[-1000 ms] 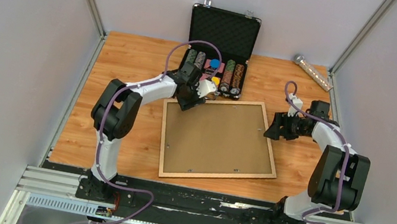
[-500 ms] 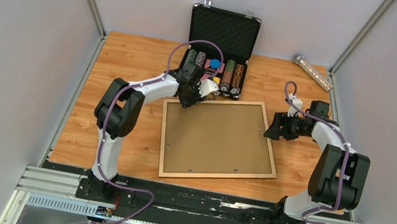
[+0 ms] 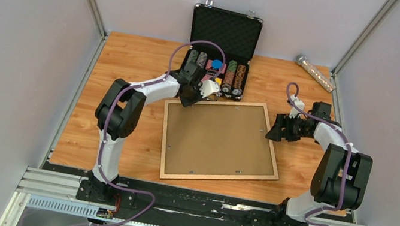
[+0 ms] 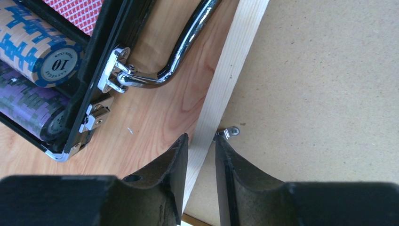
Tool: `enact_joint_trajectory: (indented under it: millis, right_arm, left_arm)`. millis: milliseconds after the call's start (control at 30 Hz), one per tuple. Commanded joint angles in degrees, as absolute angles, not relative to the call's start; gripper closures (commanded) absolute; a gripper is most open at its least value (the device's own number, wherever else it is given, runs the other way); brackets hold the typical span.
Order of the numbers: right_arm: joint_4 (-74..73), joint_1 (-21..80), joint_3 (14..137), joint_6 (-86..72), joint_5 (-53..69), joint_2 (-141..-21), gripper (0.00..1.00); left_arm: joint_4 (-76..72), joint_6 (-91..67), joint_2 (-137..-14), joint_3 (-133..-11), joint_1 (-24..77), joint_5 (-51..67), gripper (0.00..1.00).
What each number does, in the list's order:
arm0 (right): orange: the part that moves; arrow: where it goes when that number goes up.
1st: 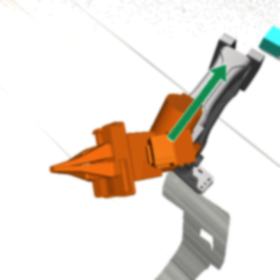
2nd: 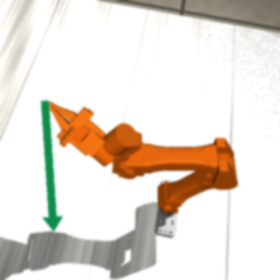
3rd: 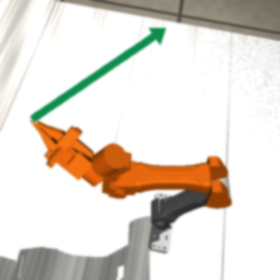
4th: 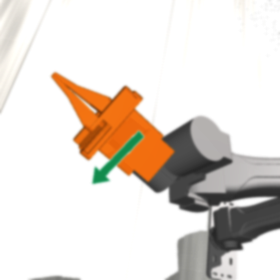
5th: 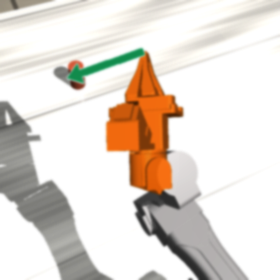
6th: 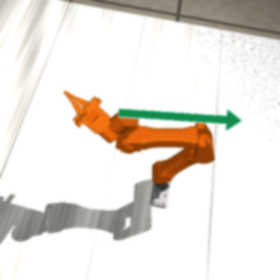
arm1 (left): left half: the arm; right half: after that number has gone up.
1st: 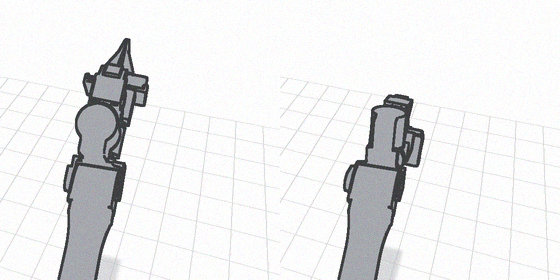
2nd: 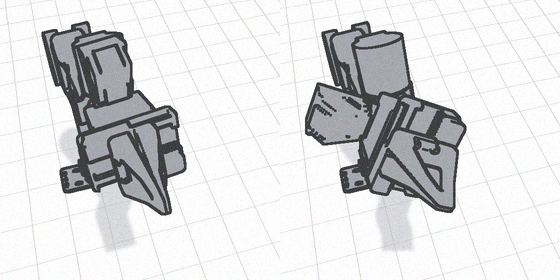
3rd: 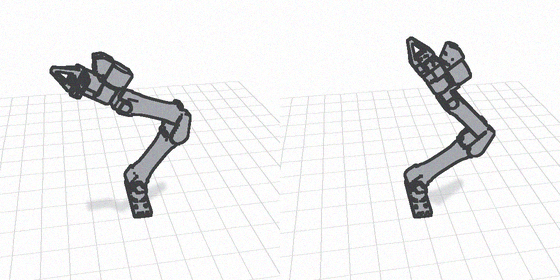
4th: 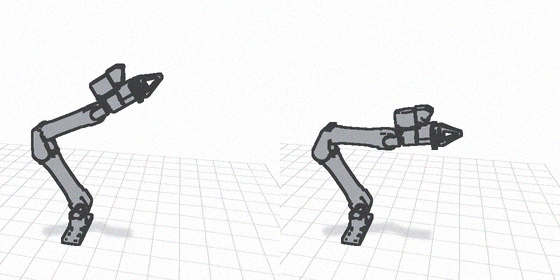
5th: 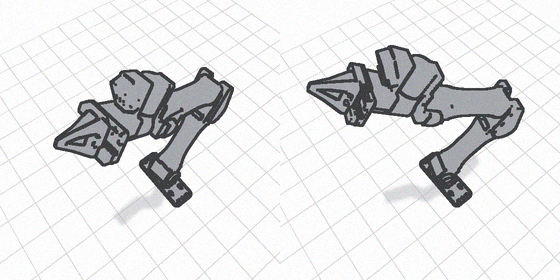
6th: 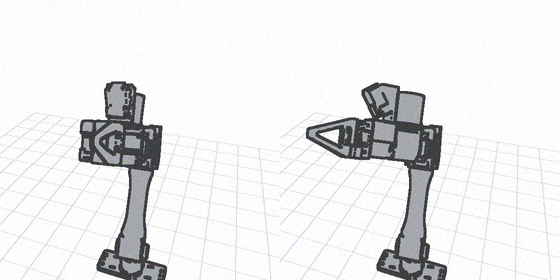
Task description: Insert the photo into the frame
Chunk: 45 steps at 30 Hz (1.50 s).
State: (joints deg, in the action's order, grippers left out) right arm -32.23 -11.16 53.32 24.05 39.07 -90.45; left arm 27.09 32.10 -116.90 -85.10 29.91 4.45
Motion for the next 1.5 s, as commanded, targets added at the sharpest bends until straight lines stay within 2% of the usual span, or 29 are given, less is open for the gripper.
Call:
enact_joint_trajectory:
  millis: [0, 567, 667, 900, 1033, 1233, 1467]
  right_arm:
    - [-30.37, -11.58, 54.33, 23.99, 39.55, -90.9, 0.29]
    - [-30.24, -11.69, 56.51, 23.29, 39.29, -92.69, 0.29]
    - [-30.12, -11.85, 58.4, 21.43, 39.33, -94.06, 0.29]
    - [-30.1, -11.95, 63.36, 17.06, 39.98, -98.88, 0.29]
    - [-30.05, -11.91, 65.24, 16.12, 40.55, -101.23, 0.29]
    - [-29.69, -11.95, 67.3, 15.19, 40.96, -104.55, 0.3]
    - [-29.71, -11.87, 69.14, 14.08, 43.6, -107.6, 0.31]
  left_arm:
    - [23.22, 33.29, -116.96, -84.28, 29.62, 5.0, 0.66]
    - [17.07, 30.35, -113.69, -79.32, 29.61, 6.16, 0.71]
    - [17.51, 30.18, -113.28, -78.82, 29.61, 5.89, 0.68]
    - [18.35, 30.14, -111.16, -77.57, 29.57, 4.38, 0.45]
    - [18.72, 30.43, -109.97, -76.96, 29.51, 4.32, 0.38]
    - [19.04, 30.08, -110.93, -77.72, 29.53, 5.19, 0.37]
    - [19.11, 29.18, -113.96, -80.25, 29.53, 5.25, 0.42]
